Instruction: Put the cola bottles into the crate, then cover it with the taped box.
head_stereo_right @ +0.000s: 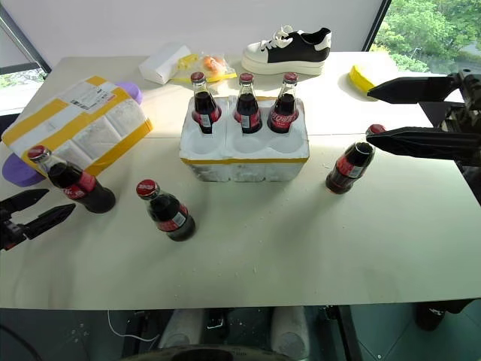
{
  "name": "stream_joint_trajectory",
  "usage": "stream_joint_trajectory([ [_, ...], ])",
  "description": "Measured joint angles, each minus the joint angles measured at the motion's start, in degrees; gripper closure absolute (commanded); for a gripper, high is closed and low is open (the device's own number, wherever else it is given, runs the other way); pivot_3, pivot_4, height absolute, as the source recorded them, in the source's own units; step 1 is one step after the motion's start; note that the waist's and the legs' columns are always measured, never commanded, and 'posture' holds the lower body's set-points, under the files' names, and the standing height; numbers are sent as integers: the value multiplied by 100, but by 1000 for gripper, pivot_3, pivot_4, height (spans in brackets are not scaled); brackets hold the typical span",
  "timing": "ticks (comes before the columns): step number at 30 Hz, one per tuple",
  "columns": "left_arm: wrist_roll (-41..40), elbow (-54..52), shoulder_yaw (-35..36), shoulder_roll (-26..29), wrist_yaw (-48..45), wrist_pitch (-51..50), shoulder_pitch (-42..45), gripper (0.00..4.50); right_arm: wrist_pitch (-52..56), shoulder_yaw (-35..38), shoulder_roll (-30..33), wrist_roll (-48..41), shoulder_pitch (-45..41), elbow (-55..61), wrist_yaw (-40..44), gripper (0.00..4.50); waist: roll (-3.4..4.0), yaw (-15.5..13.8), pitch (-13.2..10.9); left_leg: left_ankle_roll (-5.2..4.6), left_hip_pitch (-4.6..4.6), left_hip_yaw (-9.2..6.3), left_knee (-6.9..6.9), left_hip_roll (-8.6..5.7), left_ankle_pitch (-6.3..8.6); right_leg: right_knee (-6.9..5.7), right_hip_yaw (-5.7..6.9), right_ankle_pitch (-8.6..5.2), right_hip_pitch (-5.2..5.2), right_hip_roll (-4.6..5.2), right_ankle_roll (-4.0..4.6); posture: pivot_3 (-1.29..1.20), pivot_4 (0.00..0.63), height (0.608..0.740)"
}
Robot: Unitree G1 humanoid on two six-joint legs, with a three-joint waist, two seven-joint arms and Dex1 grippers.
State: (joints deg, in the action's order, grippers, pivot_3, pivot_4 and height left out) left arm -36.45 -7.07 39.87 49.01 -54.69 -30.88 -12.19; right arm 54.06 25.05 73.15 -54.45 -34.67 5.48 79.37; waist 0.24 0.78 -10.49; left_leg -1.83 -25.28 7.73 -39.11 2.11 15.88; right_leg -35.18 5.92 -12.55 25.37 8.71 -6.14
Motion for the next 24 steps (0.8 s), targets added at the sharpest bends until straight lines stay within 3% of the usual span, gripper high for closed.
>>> stream_joint_trajectory([
  [7,262,473,-486,-23,145,299,799,44,-9,2,-15,-46,0,44,-164,0,-2,-7,1,-3,-5,0,-4,-1,-18,-5,1,12,-2,-5,-21,0,150,740],
  [19,499,832,-1218,-92,123,530,1416,44,33,94,-16,-221,41,299,-343,0,-3,-8,1,3,-6,1,-7,-2,-25,-10,1,15,-3,-7,-25,0,150,740],
  [22,500,892,-1221,-96,105,542,1478,872,58,164,-16,-299,58,339,-406,0,-5,-3,2,3,-6,1,-8,-3,-26,-10,1,15,-4,-7,-25,0,150,740],
  [24,502,909,-1222,-98,90,562,1482,1730,66,235,-16,-327,67,340,-454,0,-5,-4,2,5,-6,1,-9,-3,-27,-11,1,15,-5,-7,-25,0,150,740],
])
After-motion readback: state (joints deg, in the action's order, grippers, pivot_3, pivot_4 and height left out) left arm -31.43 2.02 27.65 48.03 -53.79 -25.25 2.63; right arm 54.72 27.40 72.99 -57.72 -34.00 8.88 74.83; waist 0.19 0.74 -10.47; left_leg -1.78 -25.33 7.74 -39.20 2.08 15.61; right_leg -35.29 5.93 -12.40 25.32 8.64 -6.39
